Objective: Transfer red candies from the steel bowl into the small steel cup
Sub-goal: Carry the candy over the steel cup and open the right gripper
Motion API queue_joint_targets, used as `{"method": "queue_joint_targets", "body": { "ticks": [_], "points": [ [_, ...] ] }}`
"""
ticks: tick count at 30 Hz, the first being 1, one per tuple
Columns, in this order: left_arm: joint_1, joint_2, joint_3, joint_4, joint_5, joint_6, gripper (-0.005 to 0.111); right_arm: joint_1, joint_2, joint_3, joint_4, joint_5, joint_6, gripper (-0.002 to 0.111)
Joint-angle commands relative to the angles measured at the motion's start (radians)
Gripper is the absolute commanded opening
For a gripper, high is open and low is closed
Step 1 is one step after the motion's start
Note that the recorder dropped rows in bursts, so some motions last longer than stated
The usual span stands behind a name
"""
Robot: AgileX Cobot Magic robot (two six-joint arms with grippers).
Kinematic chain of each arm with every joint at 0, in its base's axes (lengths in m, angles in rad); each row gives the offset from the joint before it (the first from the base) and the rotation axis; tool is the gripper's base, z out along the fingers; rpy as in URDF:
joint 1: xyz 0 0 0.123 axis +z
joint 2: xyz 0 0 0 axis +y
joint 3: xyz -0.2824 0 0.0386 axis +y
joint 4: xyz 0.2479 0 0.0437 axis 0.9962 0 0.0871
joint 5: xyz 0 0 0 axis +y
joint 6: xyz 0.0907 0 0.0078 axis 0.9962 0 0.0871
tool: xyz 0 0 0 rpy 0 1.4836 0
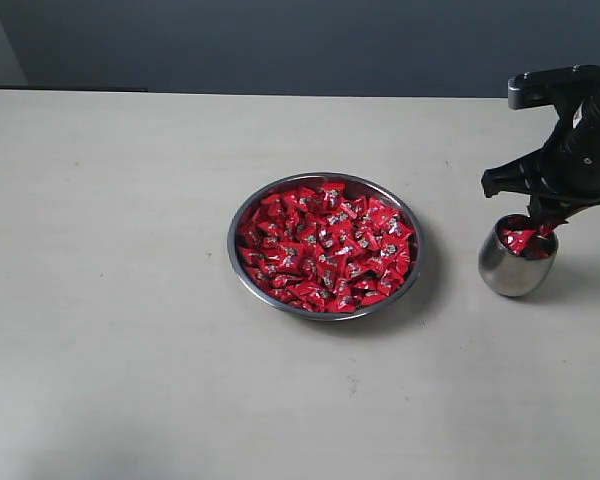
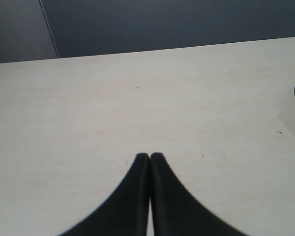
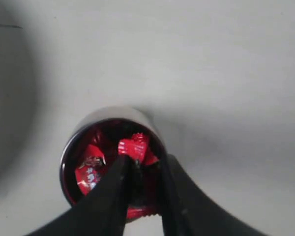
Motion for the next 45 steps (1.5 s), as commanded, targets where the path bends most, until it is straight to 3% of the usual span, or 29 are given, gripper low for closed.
{"method": "queue_joint_targets", "body": {
  "ticks": [1, 6, 11, 14, 45],
  "points": [
    [0.000, -0.005, 0.002, 0.001, -0.008, -0.002, 0.000, -0.004, -0.002, 0.002, -0.008, 0.014, -0.005, -0.001],
    [0.000, -0.005, 0.002, 0.001, -0.008, -0.002, 0.000, -0.004, -0.002, 0.002, -0.008, 0.016, -0.017, 0.002],
    [0.000, -0.005, 0.002, 0.001, -0.008, -0.002, 0.000, -0.004, -0.002, 0.002, -0.008, 0.016, -0.024, 0.020],
    [0.000, -0.005, 0.002, 0.001, -0.008, -0.002, 0.000, -0.004, -0.002, 0.002, -0.005, 0.016, -0.026, 0.025],
    [0.000, -0.005, 0.002, 0.001, -0.008, -0.002, 0.000, -0.004, 0.037, 0.002, 0.069, -0.001, -0.075, 0.025]
  ]
}}
